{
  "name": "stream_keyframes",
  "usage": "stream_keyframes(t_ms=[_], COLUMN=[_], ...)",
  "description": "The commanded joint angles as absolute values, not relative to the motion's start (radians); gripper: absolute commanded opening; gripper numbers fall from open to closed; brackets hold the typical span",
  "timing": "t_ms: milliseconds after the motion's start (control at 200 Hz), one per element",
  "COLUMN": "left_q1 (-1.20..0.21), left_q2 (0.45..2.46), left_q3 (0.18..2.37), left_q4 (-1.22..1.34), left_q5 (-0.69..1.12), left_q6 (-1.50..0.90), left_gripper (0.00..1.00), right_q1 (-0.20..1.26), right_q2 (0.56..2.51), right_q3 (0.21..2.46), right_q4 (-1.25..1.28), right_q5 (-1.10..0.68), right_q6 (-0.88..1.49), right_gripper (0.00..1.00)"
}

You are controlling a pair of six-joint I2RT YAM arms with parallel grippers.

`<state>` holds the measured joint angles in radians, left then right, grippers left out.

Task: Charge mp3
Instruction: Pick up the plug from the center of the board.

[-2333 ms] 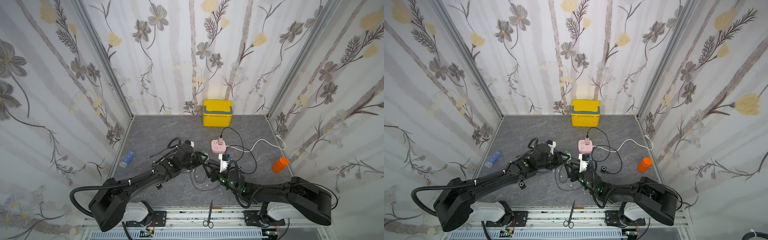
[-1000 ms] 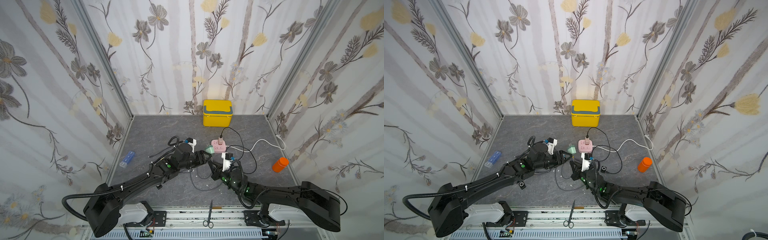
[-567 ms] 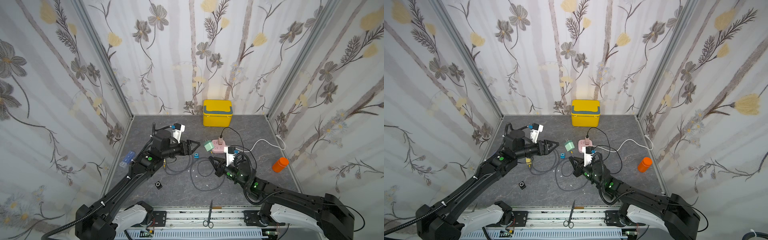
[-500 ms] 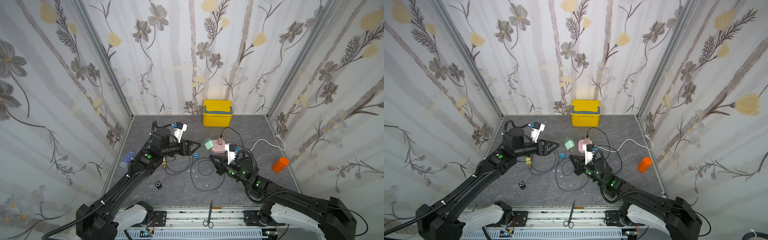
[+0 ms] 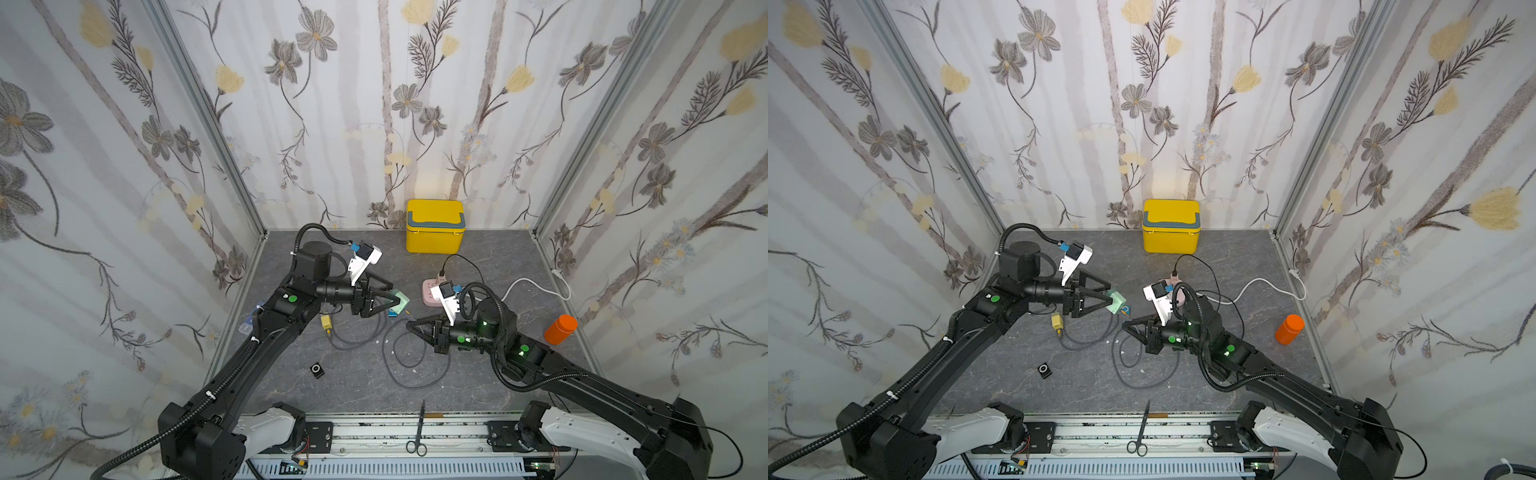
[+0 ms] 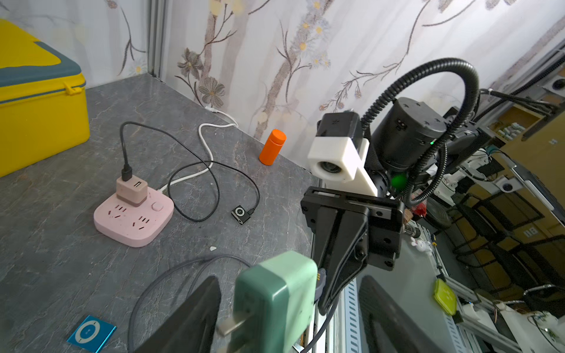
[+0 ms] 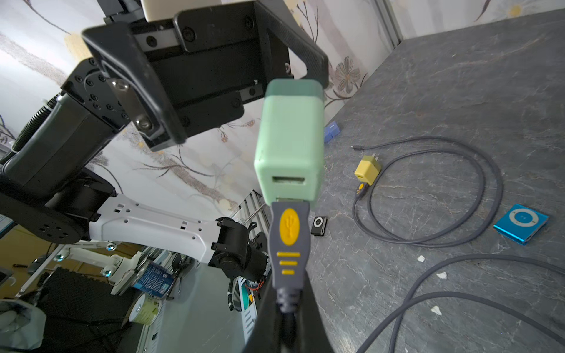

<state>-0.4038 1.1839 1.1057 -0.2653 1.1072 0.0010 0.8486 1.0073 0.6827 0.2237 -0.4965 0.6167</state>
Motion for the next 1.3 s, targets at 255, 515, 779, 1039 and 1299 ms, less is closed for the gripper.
stream_keyframes(t_ms=[255,515,779,1039,1299], left_q1=[-0.402,-0.402,-0.402,-0.402,-0.395], left_q2=[1.228,1.221,1.203,1.198,1.225], left_q3=[1.126,1.126,1.090,1.059,1.066], left_q4=[-0.419,-0.363,-0.365,-0.330,-0.200], left_q5=[1.136,1.229,1.280,1.308,1.241], left_q6=[0.111,0.063,0.081,0.036,-0.231], left_gripper=[0.67,0.48,0.23,0.15,0.12], right_q1=[0.845,0.841,0.832,0.828,0.796], right_q2=[0.988,1.007,1.004,0.980,0.842], right_q3=[0.709,0.699,0.681,0.667,0.593], right_q4=[0.253,0.261,0.315,0.345,0.328], right_q5=[-0.595,-0.606,-0.581,-0.541,-0.319], right_q6=[0.592,0.589,0.608,0.611,0.453], right_gripper=[0.02,0.02,0.07,0.56,0.73])
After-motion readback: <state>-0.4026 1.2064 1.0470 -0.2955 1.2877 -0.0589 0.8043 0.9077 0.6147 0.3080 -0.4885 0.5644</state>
